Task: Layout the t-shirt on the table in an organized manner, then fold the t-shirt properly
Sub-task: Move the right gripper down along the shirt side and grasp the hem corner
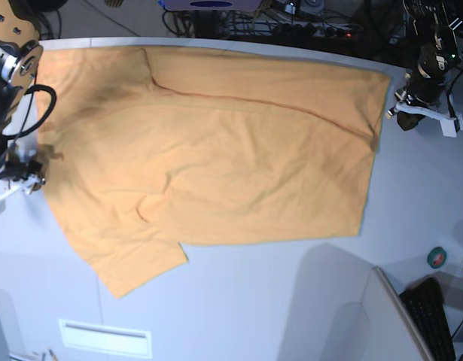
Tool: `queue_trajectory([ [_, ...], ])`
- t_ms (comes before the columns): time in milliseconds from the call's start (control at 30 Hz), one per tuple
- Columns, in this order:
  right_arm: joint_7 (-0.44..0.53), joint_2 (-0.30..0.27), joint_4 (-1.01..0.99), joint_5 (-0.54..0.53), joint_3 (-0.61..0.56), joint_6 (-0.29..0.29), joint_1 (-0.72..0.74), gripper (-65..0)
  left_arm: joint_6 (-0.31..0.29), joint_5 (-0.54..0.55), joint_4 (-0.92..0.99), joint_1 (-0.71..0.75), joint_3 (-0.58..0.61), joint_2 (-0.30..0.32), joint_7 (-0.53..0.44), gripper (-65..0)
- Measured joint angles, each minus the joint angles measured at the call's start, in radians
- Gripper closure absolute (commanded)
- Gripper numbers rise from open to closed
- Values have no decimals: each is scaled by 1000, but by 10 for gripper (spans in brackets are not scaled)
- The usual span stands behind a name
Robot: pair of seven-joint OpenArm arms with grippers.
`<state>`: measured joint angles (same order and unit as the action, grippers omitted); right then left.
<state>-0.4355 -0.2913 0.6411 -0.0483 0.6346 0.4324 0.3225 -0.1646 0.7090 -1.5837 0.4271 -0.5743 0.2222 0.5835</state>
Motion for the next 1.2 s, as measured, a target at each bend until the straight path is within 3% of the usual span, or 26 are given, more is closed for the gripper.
queue_trajectory([
  [133, 33, -3, -29, -22, 0, -2, -5, -275, 0, 0, 0, 0, 0, -2, 0, 0],
  [200, 33, -5, -29, -21, 3, -2, -5, -189, 0, 0, 0, 0, 0, -2, 0, 0],
  [267, 27, -3, -25, -21, 7, -2, -10, -15, 0, 0, 0, 0, 0, -3, 0, 0],
  [300, 20, 0, -14, -22, 7, -1, -15, 0, 0, 0, 0, 0, 0, -3, 0, 0],
  [500, -6, 68, 187, -7, 6, 2, -80, 0, 0, 0, 0, 0, 3, -3, 0, 0],
  [833, -294, 203, 740, -13, 1, 2, -261, 0, 0, 0, 0, 0, 4, -4, 1, 0],
  [1000, -420, 285, 918, -2, 0, 2, -371, 0, 0, 0, 0, 0, 6, -3, 0, 0],
  [1200, -488, 346, 1020, -11, 0, 5, -438, 0, 0, 0, 0, 0, 6, -3, 0, 0],
])
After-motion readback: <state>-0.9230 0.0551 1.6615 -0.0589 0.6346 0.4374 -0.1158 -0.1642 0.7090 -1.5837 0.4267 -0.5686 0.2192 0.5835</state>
